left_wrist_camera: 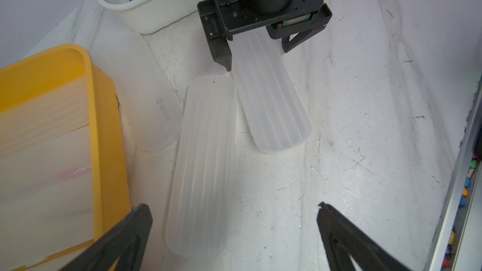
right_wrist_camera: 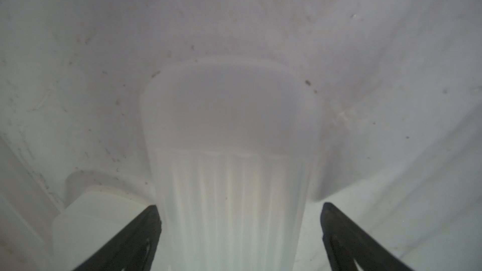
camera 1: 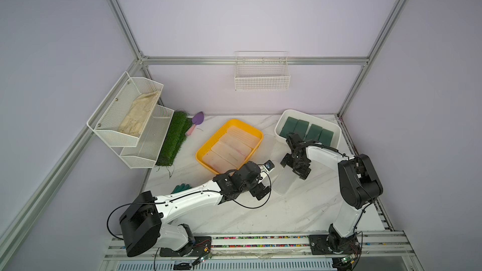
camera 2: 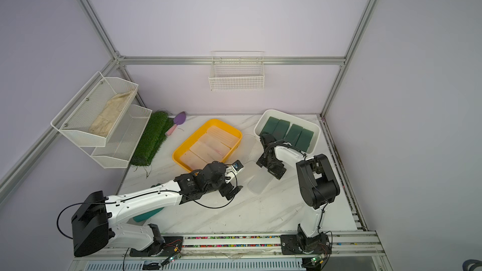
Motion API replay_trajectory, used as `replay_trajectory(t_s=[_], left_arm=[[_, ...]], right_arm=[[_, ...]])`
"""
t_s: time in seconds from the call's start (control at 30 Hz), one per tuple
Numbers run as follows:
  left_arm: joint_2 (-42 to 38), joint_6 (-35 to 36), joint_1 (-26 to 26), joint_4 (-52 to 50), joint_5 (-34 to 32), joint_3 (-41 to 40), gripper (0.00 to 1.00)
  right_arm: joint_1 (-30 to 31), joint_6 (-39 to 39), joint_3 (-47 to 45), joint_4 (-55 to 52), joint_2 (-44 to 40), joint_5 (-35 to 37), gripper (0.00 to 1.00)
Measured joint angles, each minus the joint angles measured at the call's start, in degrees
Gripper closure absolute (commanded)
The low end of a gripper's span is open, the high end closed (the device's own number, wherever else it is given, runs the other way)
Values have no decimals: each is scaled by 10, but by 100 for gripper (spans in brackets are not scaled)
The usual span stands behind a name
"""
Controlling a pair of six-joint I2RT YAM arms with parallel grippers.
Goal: Place the pencil cases by color into the storage box
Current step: Pick up the pencil case from the center of the board.
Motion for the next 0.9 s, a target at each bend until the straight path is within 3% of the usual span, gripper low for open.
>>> replay_trajectory(t_s=[0.27,0.73,0.9], left_arm=[[0,0,0,-7,-3,0,0],[-1,-18,0,-11,-18,0,0],[-2,-34,0,-29,-31,0,0]], right_arm=[[0,0,0,10,8,-6,5],[0,6,-5,15,8,6,26],[0,7,-6,17,3,23,29]])
